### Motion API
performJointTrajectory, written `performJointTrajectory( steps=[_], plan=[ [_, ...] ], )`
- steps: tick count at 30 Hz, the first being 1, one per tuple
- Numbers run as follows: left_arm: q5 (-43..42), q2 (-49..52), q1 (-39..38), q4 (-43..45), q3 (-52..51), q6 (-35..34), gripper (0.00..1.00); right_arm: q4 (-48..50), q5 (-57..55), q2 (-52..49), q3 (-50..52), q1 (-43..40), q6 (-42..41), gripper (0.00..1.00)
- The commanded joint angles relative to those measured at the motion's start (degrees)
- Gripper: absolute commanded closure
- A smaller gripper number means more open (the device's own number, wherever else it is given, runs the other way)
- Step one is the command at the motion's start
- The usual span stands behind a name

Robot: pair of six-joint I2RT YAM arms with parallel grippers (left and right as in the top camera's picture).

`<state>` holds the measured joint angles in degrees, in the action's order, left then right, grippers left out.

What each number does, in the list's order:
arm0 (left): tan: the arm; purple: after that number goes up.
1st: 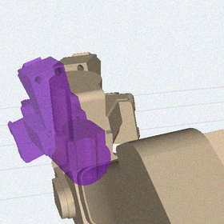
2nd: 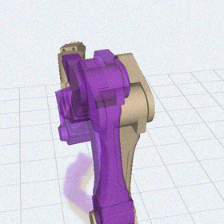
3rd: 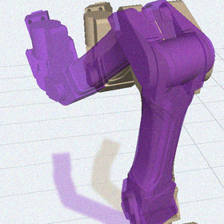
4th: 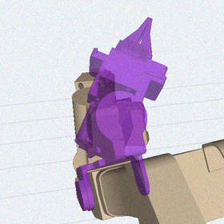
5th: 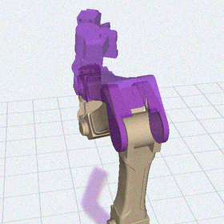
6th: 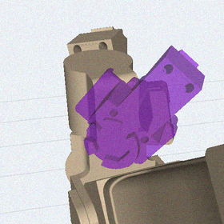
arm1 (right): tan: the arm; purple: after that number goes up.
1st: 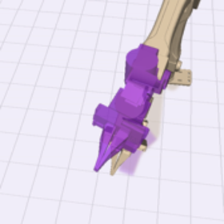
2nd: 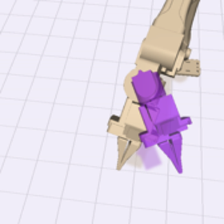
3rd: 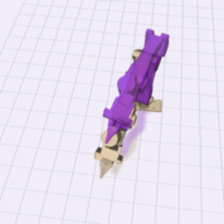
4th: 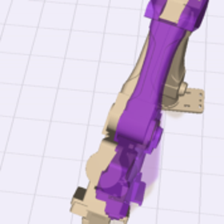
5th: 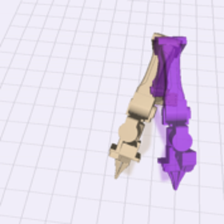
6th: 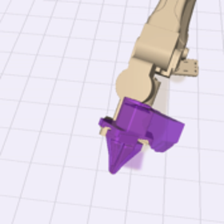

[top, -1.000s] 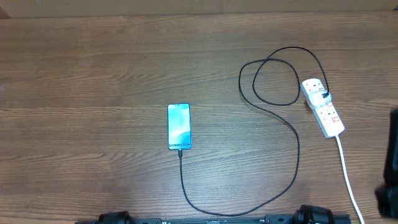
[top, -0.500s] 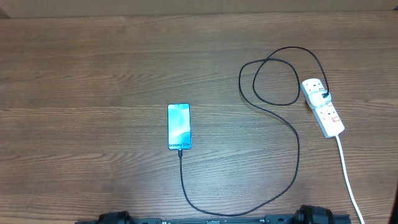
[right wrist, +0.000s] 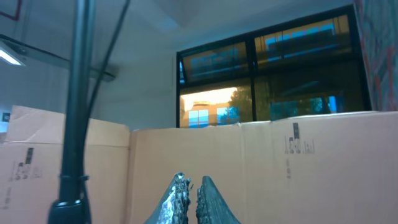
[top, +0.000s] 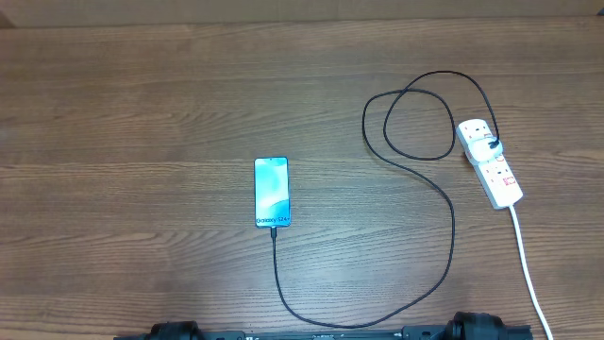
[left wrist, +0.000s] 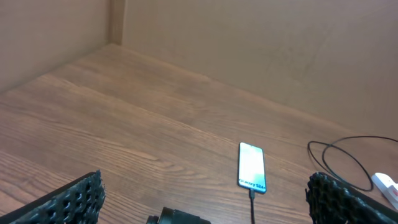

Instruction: Plug charger to phone and switch on socket

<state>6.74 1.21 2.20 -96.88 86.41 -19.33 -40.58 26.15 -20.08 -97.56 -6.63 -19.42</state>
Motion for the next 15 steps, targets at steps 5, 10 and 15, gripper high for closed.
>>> performJointTrajectory(
  steps=[5, 10, 15],
  plan=[
    [0.7, -1.0, -0.2, 0.1, 0.2, 0.9, 0.00, -0.1, -1.1, 3.8, 0.0, 0.6, 0.7, 0.92],
    [0.7, -1.0, -0.2, 0.1, 0.2, 0.9, 0.01, -0.1, -1.1, 6.3, -0.1, 0.6, 1.4, 0.91],
    [0.7, -1.0, -0.2, 0.1, 0.2, 0.9, 0.00, 0.1, -1.1, 10.5, -0.1, 0.7, 1.8, 0.91]
  ],
)
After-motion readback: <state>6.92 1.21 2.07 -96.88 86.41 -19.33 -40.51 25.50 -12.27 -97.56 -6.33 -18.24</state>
